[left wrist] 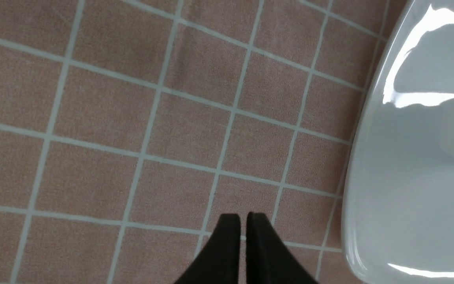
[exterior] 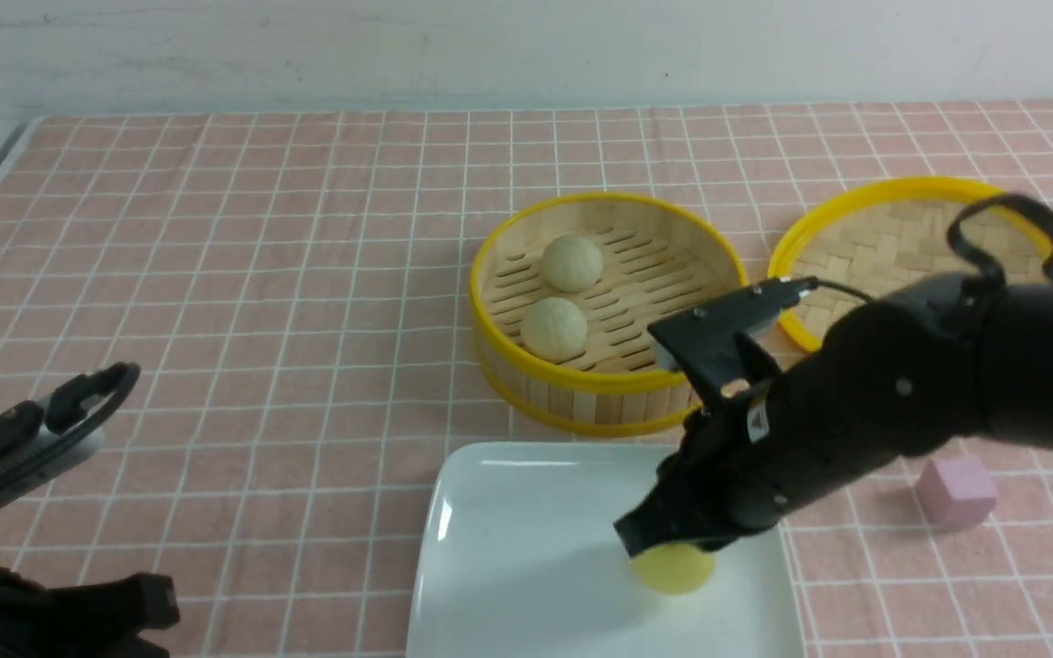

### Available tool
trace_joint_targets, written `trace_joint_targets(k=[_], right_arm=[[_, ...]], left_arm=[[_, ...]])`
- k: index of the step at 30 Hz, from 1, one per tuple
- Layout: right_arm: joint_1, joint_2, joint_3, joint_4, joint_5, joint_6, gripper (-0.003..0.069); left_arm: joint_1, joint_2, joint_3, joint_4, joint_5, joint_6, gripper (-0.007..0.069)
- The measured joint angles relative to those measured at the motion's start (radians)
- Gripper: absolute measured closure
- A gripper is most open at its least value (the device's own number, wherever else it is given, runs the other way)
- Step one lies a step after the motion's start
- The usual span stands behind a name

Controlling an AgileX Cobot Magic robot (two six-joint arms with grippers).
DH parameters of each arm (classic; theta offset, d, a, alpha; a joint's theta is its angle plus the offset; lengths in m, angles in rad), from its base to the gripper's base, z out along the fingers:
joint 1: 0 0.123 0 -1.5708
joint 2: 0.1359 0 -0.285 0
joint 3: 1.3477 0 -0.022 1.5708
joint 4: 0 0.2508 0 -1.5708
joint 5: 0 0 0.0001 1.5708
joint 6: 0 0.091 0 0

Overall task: Put the steamed buns into the plate on the pink tablecloth.
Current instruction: 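Move the steamed bun from the bamboo steamer onto the white plate with the right gripper, then reach into the bamboo steamer and grasp a bun with the left gripper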

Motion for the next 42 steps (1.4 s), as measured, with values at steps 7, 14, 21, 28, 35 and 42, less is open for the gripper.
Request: trace_joint_targets(k=[7, 14, 21, 28, 35, 42], right_arm=[[0.000, 0.003, -0.001, 0.004, -0.001, 0.044, 0.0237], [0.001, -0.199, -0.123, -0.108, 0.252, 0.053, 0.0155], [0.001, -0.489, -0.131, -0.266, 0.557, 0.097, 0.0472], [0.001, -0.812, 0.049, -0.316, 0.676, 0.137, 0.0673], [0.001, -1.090, 0.366, -0.425, 0.553, 0.208, 0.0673], [0.001, -1.200, 0.526, -0.526, 0.409, 0.314, 0.0671]], left_arm=[[0.000, 0.000, 0.000, 0.000, 0.000, -0.004, 0.0562], [0.000, 0.000, 0.000, 0.000, 0.000, -0.043, 0.0557], [0.000, 0.000, -0.002, 0.012, 0.000, -0.045, 0.0547], [0.000, 0.024, -0.120, 0.021, 0.068, -0.048, 0.0416], [-0.095, 0.150, -0.349, -0.031, 0.088, 0.040, 0.0239], [-0.324, 0.387, -0.573, -0.010, 0.038, 0.020, 0.0226]])
